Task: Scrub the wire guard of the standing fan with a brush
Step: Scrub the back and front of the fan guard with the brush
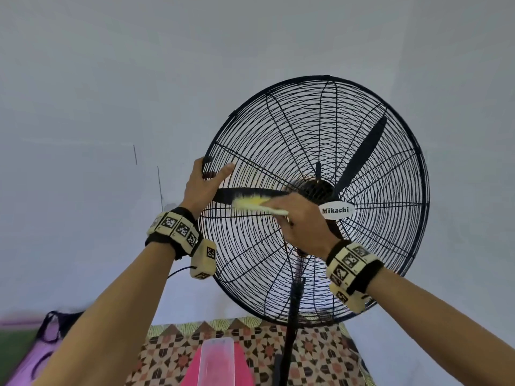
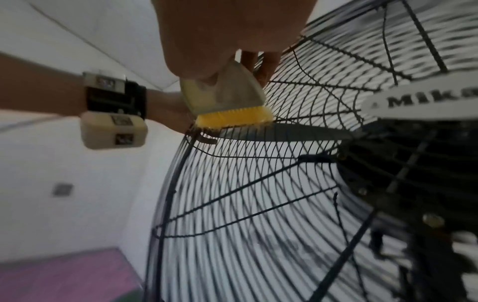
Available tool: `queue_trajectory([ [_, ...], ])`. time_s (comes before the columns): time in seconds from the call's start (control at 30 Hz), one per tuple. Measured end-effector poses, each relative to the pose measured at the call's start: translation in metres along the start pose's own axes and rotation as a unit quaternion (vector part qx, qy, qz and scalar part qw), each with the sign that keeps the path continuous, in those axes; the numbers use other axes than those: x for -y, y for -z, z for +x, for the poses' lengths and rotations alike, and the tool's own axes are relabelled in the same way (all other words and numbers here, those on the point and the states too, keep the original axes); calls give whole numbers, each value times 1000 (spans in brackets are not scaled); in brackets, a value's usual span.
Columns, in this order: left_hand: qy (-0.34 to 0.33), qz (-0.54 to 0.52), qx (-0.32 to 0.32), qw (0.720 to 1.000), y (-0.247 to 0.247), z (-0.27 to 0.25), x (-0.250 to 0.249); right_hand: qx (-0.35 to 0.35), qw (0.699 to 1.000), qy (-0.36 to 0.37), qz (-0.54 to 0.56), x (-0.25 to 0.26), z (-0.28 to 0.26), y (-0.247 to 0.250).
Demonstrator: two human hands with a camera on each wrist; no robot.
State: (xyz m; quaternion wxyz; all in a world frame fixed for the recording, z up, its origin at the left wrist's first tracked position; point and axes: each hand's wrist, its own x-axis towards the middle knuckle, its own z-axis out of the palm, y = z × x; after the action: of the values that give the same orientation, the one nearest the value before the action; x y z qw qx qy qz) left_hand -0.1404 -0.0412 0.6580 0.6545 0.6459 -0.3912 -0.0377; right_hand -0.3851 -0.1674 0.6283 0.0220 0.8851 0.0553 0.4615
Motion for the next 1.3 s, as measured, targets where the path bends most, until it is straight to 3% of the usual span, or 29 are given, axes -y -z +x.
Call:
queue_trajectory([
  [0.07,-1,-5,-1,1000,1,-1,1,53,998,12,9,5,-9,0],
  [0.1,-6,-2,-2,1000,1,-1,1,40,999,6,16,5,-7,5],
  [0.2,-13,6,-3,1000,0,-1,1,-74,996,-38,20,-6,10,20],
  [0.27,-8,8,-5,1000,-2,-1,1,-111,992,-57,7,-15,12,22],
  [0.47,-6,0,-9,1000,0,-1,2,22,1000,1,1,-8,-22,3],
  [0.67,-11,8,-6,1000,-3,-2,1,-112,993,-40,-1,-19,3,23],
  [0.87,-6,0,-12,1000,1,1,6,31,1000,0,-2,-9,-23,9],
  [1.03,-15,8,-10,1000,-3,-1,3,-95,994,-53,-12,-29,-3,26],
  [1.1,-14,7,-12,1000,-3,-1,3,-69,997,-37,-18,-30,-7,21],
  [1.2,-11,8,-14,1000,0,0,4,30,1000,3,-2,-22,-23,16],
  [1.23,-12,8,-13,1000,1,-1,5,40,999,4,8,-21,-23,20],
  [1.3,-16,9,-9,1000,-1,-1,4,-11,999,-23,19,-26,-18,30],
])
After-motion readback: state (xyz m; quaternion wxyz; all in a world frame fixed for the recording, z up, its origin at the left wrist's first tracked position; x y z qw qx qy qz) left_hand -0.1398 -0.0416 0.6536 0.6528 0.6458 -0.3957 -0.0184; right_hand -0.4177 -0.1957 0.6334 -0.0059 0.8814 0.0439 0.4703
